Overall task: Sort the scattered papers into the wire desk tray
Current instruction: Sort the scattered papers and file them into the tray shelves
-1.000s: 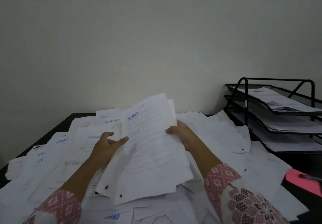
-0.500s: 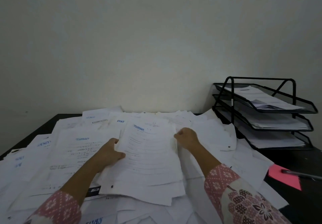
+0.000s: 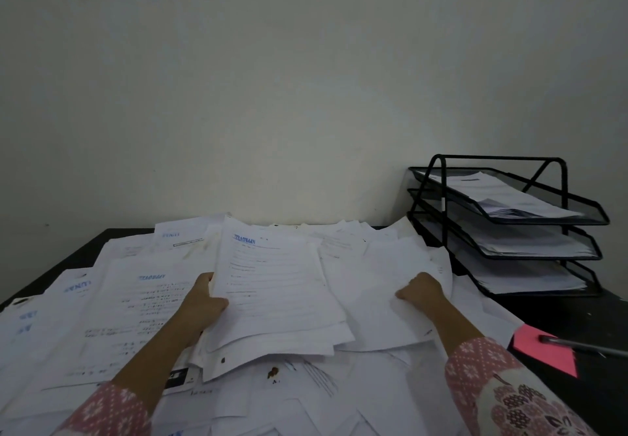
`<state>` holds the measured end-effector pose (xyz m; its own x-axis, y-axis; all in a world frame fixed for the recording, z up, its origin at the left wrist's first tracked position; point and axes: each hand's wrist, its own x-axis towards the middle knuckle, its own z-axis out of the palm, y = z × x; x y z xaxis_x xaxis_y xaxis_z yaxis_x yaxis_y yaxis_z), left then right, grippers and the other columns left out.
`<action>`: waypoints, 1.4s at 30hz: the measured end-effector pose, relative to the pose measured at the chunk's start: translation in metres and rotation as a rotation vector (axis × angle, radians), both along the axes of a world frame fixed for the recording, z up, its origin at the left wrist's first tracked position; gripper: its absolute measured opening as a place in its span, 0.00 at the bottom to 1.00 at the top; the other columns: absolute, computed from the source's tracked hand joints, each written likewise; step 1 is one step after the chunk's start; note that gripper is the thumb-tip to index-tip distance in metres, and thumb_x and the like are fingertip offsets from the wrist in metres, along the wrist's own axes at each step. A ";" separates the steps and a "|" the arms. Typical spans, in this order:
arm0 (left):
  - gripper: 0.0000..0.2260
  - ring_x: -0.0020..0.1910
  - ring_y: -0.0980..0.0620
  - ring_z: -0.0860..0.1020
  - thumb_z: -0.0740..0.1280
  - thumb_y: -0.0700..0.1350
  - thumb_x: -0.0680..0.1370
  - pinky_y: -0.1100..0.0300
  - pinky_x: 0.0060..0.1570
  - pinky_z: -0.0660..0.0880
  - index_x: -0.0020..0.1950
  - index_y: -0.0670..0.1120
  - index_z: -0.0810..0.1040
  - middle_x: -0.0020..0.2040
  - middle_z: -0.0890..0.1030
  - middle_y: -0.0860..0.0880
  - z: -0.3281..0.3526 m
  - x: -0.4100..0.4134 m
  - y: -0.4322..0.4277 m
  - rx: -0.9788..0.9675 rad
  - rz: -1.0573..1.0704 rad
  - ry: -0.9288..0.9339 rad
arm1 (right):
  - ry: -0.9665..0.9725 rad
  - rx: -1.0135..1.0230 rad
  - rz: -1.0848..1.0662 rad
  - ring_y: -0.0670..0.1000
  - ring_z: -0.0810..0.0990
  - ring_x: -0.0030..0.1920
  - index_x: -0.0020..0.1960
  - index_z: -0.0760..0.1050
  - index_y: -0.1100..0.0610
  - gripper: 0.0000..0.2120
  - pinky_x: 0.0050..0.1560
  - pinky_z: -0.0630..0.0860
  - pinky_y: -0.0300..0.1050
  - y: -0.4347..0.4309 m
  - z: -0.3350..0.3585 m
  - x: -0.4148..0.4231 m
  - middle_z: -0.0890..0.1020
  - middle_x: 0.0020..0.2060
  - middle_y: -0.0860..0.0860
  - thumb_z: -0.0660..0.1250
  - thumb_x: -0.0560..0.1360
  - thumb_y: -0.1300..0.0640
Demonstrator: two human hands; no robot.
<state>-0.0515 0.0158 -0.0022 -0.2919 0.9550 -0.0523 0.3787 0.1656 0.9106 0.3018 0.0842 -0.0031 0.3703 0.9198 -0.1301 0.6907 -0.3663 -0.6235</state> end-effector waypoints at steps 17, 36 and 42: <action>0.25 0.61 0.42 0.68 0.62 0.33 0.77 0.55 0.53 0.66 0.73 0.41 0.60 0.67 0.69 0.40 0.004 0.020 0.001 -0.020 0.071 -0.032 | 0.817 0.048 0.058 0.58 0.78 0.34 0.44 0.73 0.69 0.05 0.26 0.78 0.44 -0.011 0.013 -0.001 0.79 0.37 0.62 0.69 0.71 0.72; 0.25 0.54 0.48 0.67 0.63 0.34 0.76 0.56 0.52 0.67 0.72 0.43 0.61 0.66 0.70 0.42 0.001 0.000 -0.002 -0.002 0.122 -0.046 | -0.226 -0.019 0.498 0.55 0.53 0.75 0.77 0.48 0.54 0.56 0.73 0.53 0.59 0.035 0.007 -0.051 0.54 0.76 0.52 0.71 0.61 0.30; 0.26 0.54 0.50 0.66 0.63 0.34 0.76 0.57 0.52 0.66 0.73 0.43 0.61 0.67 0.69 0.42 -0.001 -0.002 -0.002 0.029 0.123 -0.038 | -0.537 -0.095 0.512 0.56 0.63 0.70 0.75 0.53 0.55 0.54 0.68 0.57 0.54 0.036 0.013 -0.057 0.64 0.70 0.55 0.68 0.60 0.27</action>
<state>-0.0535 0.0143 -0.0031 -0.4056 0.9133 -0.0386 0.3223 0.1824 0.9289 0.2445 0.1205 0.0094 -0.0659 0.9881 -0.1390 0.9899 0.0472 -0.1339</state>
